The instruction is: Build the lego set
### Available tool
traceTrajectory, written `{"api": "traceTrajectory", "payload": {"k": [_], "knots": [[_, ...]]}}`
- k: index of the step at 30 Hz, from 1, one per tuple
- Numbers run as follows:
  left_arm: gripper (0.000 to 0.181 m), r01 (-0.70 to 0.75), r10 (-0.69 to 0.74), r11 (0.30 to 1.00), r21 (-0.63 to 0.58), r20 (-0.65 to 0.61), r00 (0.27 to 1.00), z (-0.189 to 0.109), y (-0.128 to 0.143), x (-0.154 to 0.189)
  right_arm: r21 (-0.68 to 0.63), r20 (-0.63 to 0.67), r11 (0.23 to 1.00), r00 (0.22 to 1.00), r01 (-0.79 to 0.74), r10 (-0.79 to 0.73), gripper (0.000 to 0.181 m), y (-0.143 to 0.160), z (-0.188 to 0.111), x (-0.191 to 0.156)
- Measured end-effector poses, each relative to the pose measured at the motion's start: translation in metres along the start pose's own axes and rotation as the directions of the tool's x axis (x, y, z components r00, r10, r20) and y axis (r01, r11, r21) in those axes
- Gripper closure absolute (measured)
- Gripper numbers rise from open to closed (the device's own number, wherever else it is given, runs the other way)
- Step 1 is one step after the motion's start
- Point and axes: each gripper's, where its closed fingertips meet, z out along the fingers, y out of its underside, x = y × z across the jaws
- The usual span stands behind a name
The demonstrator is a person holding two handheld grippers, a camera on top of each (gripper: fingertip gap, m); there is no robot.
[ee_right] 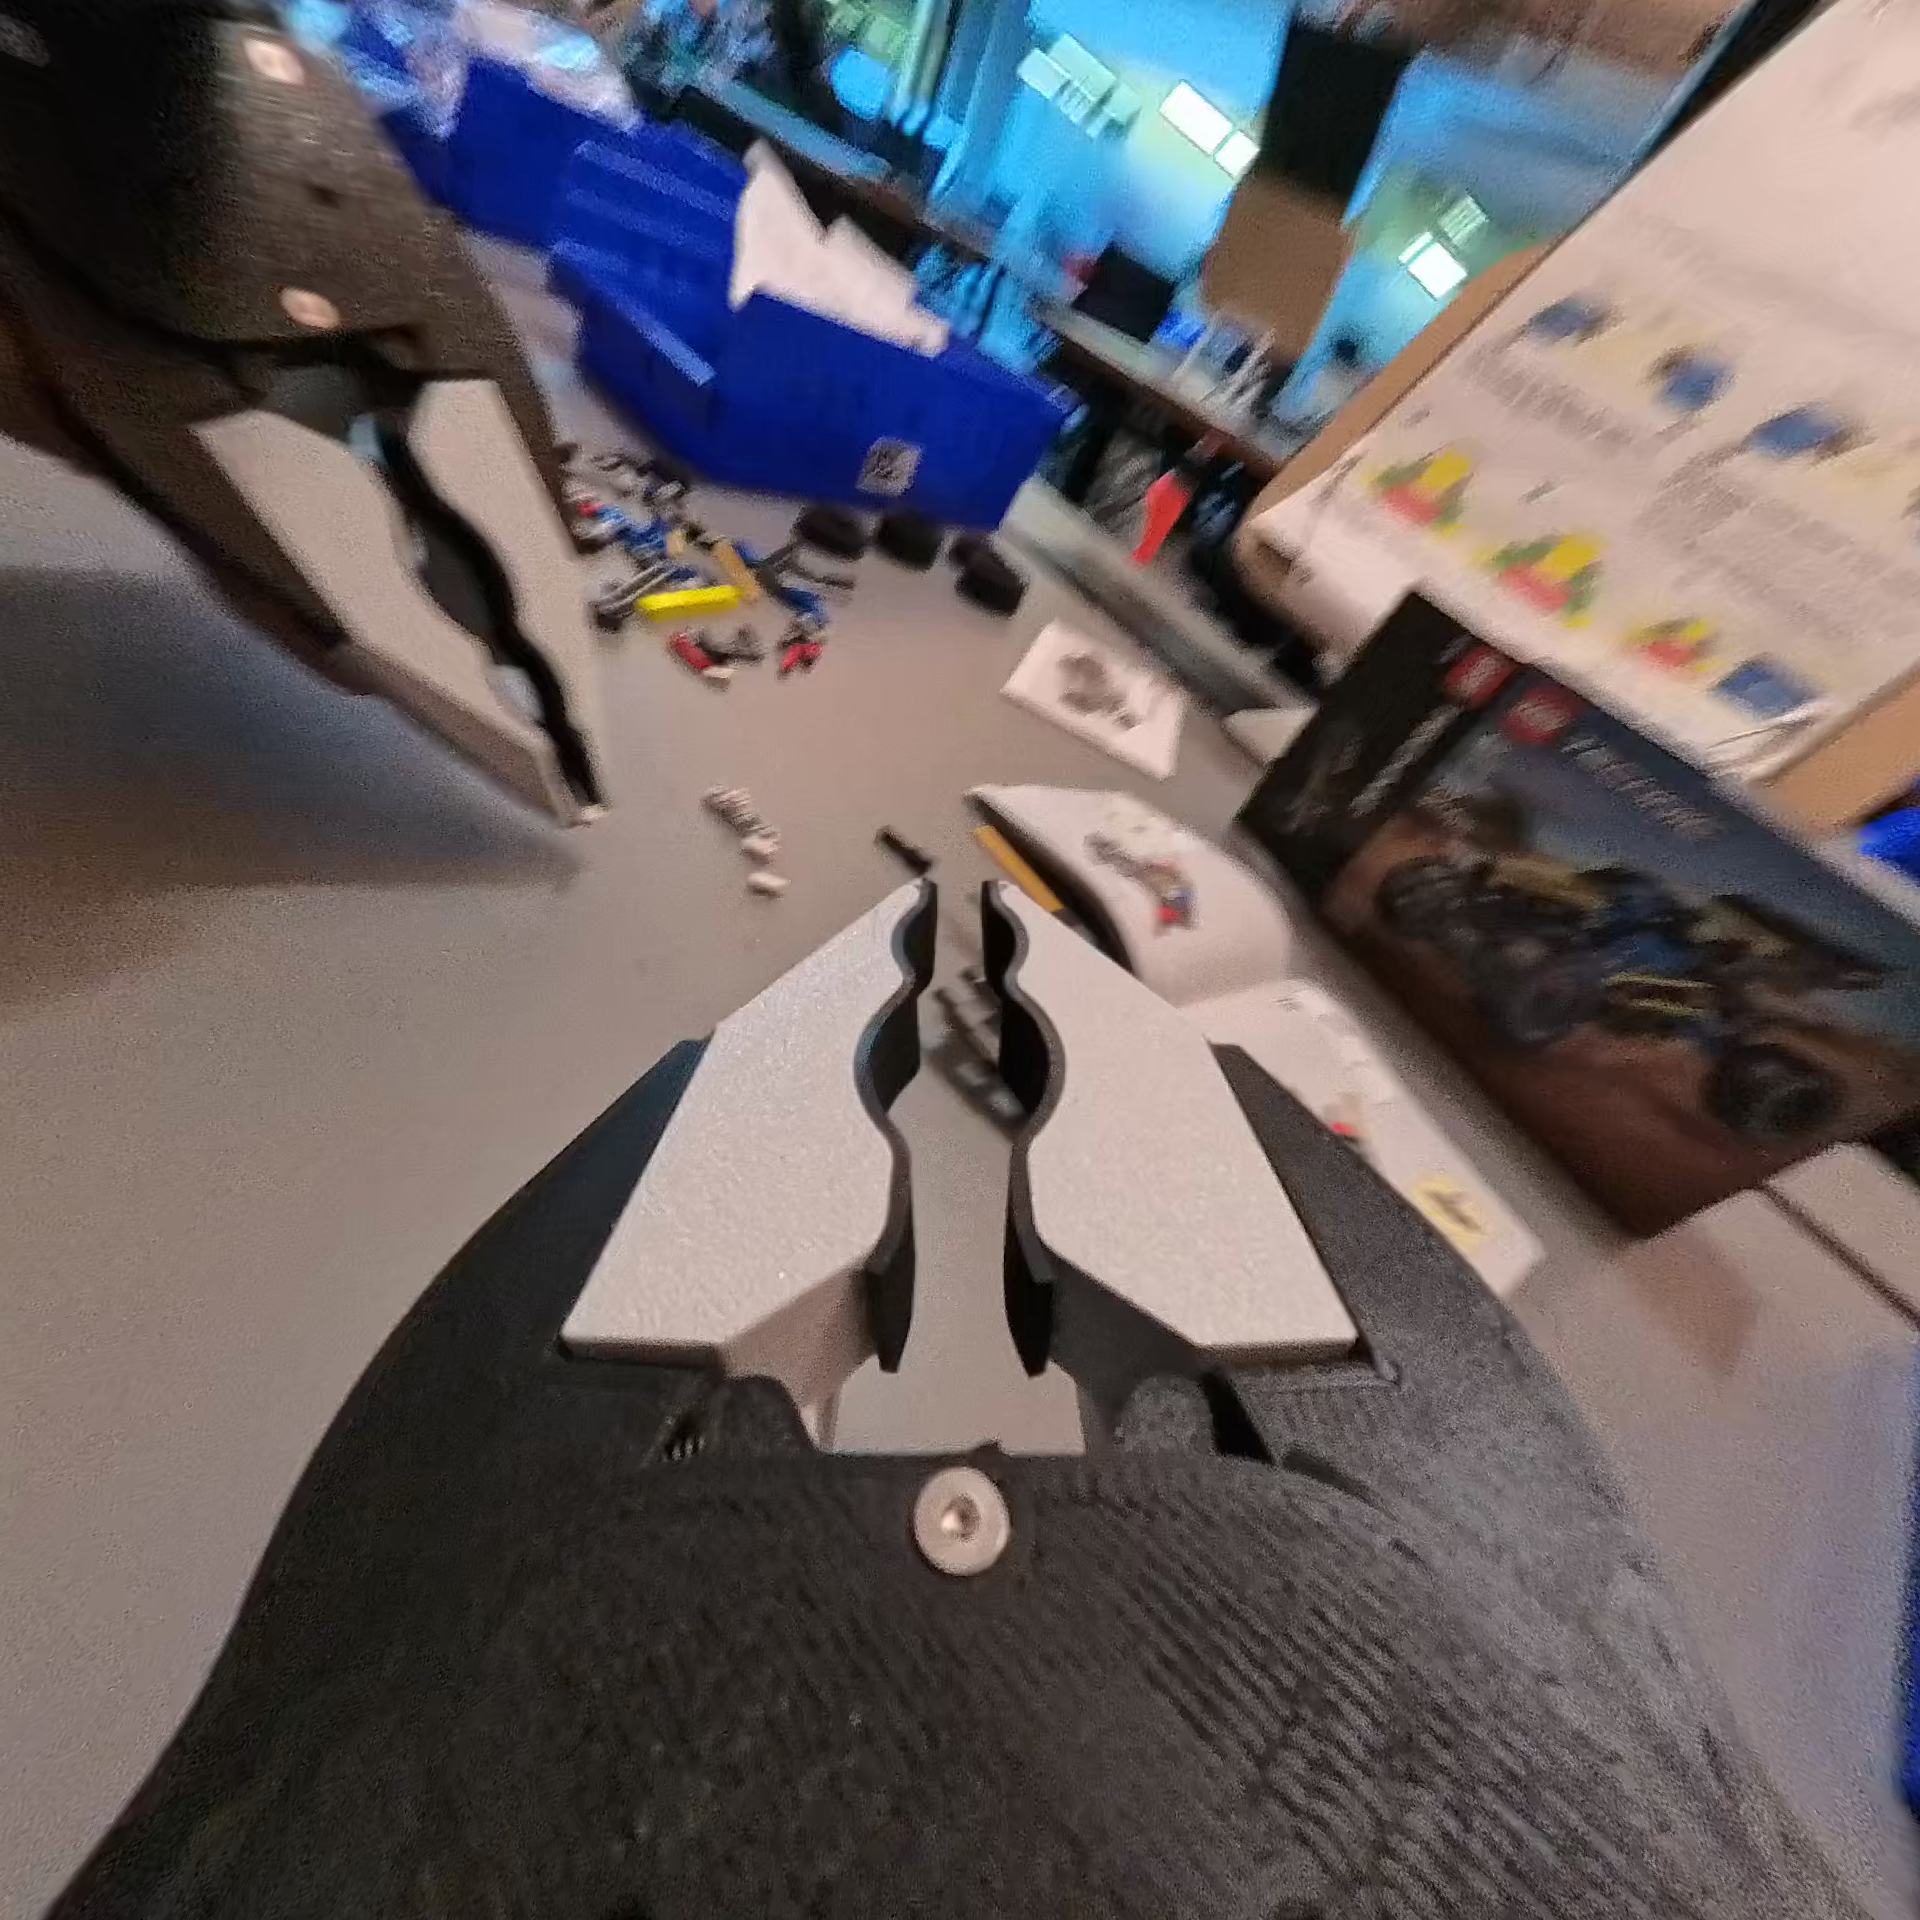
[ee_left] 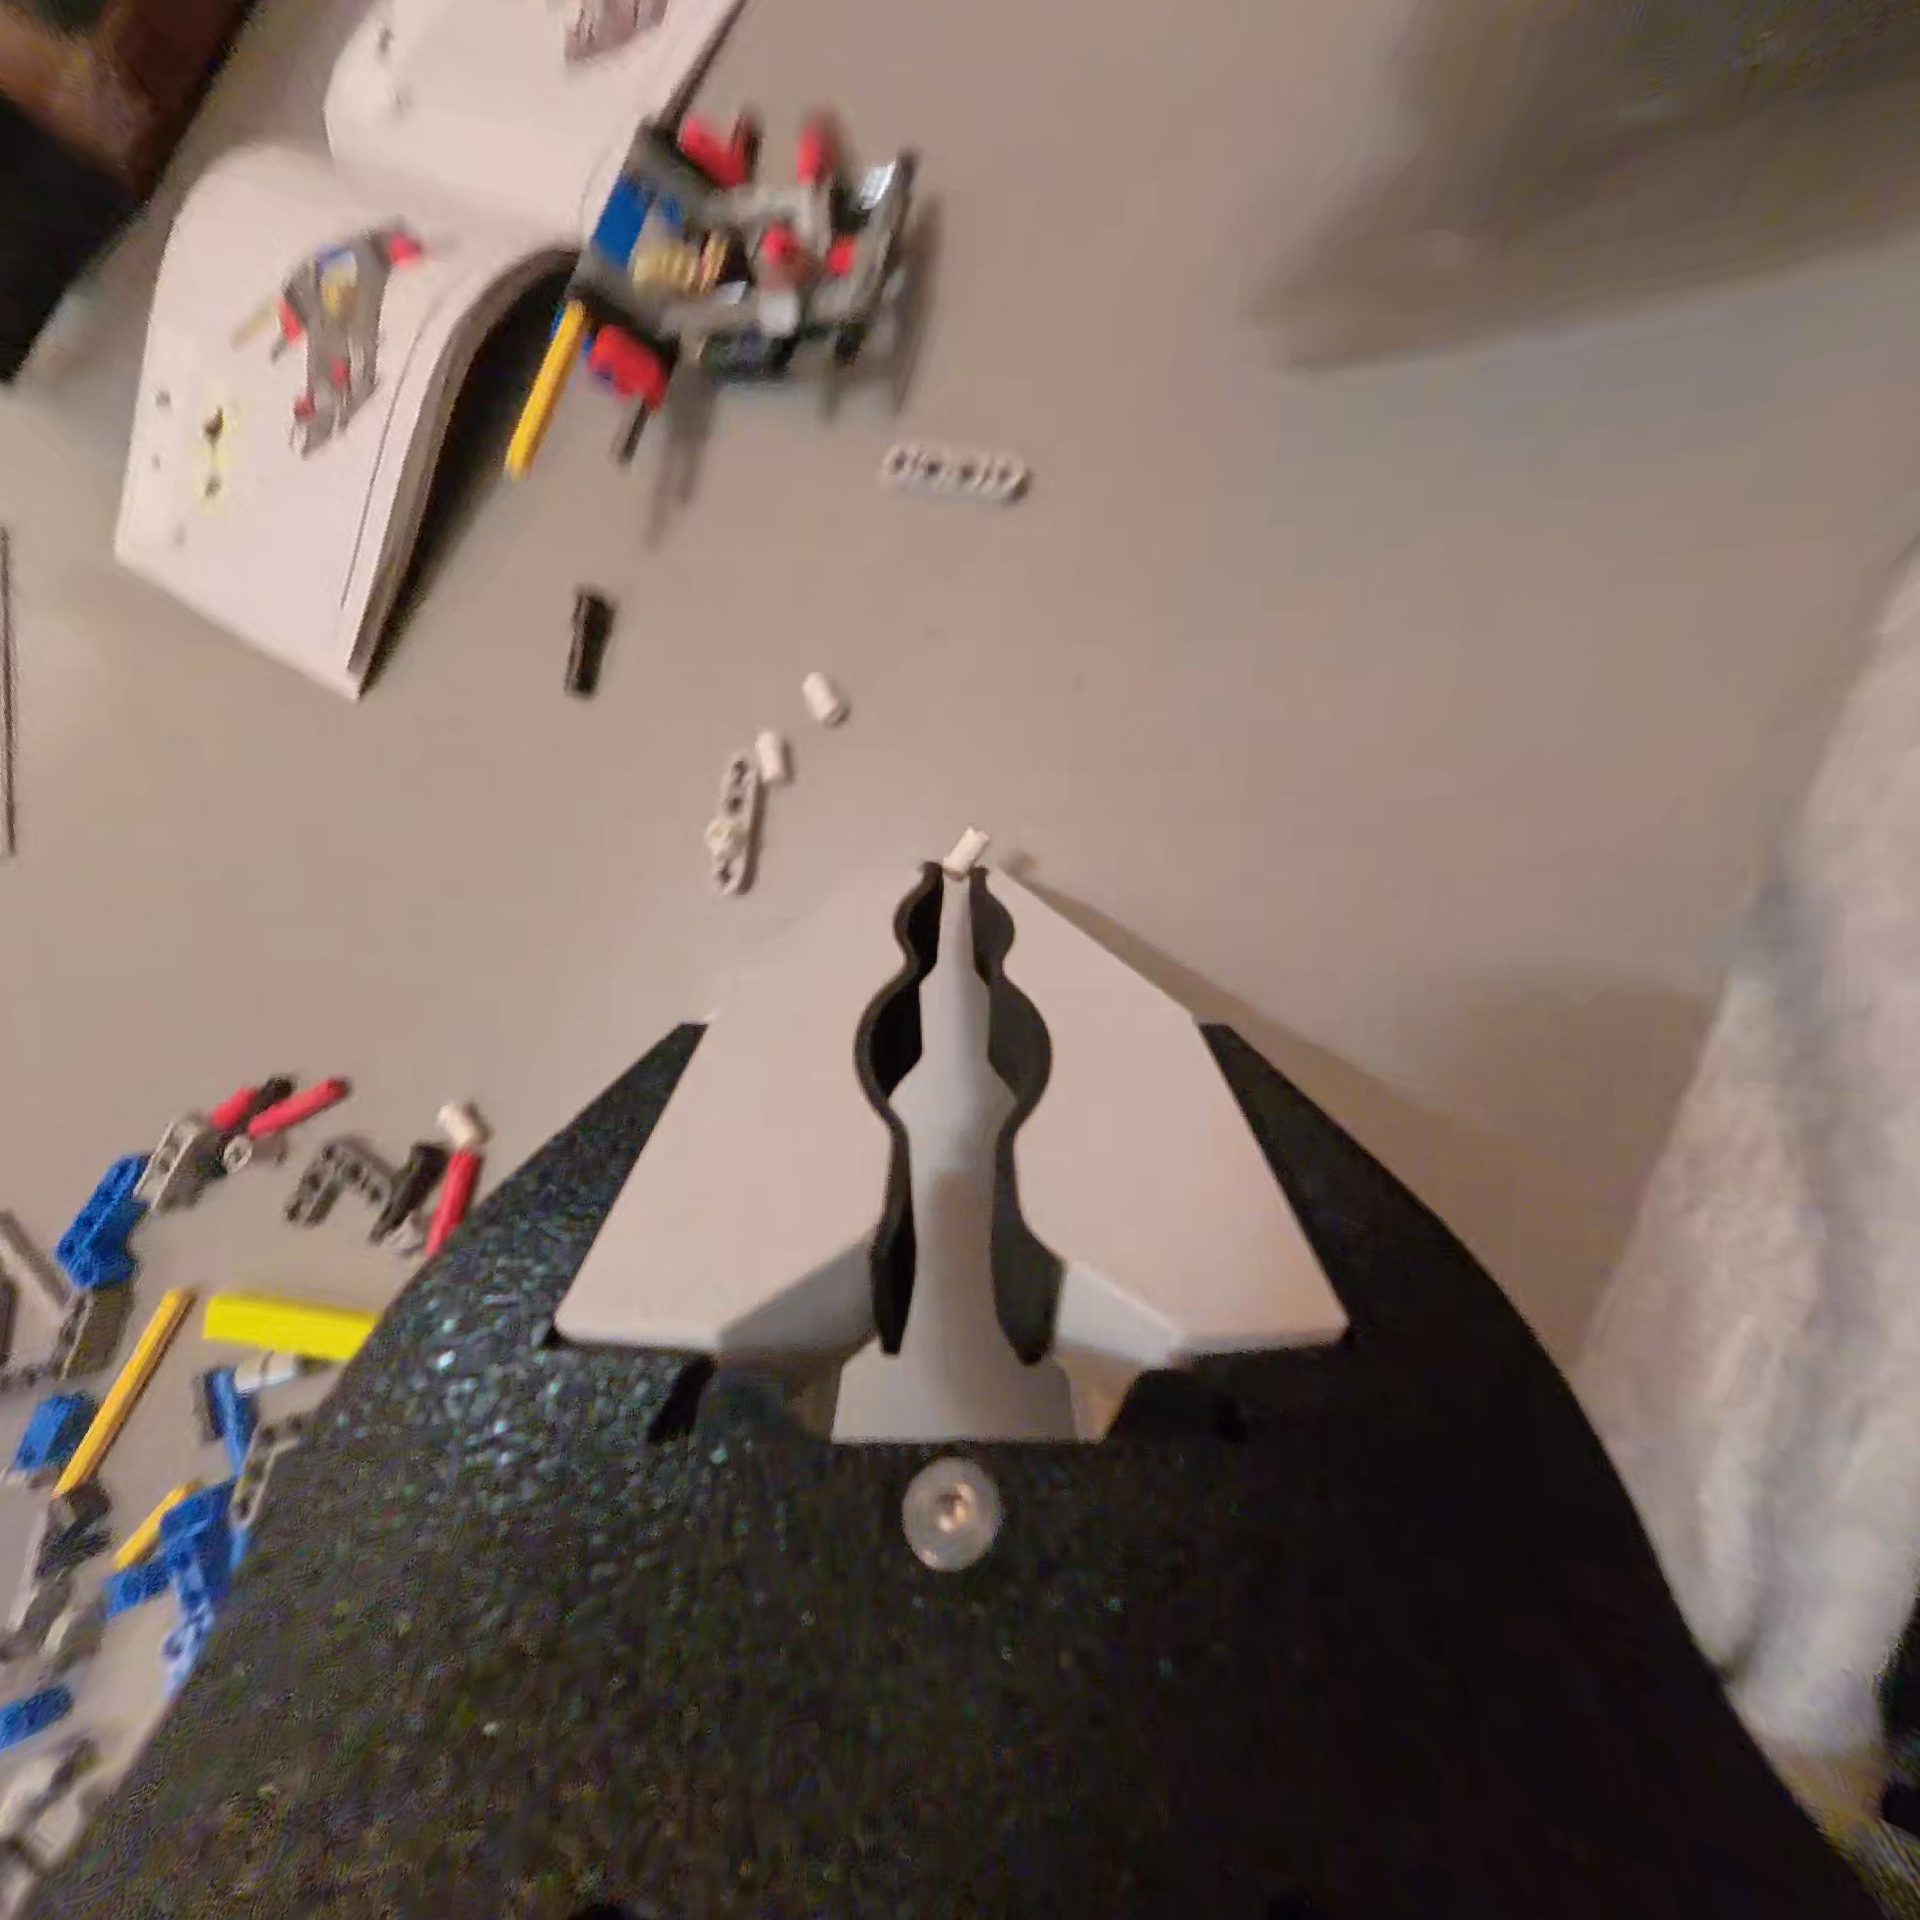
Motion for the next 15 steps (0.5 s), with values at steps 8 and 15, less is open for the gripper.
{"api": "traceTrajectory", "payload": {"k": [8,15], "knots": [[0.178,0.054,-0.050,0.998,0.017,-0.159,0.986,0.014,0.003,0.012,-0.202,0.410,0.978,0.911,0.045,0.043,0.168,0.008,0.012,-0.071],[0.166,0.053,-0.040,0.997,0.060,-0.207,0.977,0.015,0.001,0.008,-0.303,0.475,0.942,0.880,0.147,0.015,0.165,0.037,0.042,-0.089]]}}
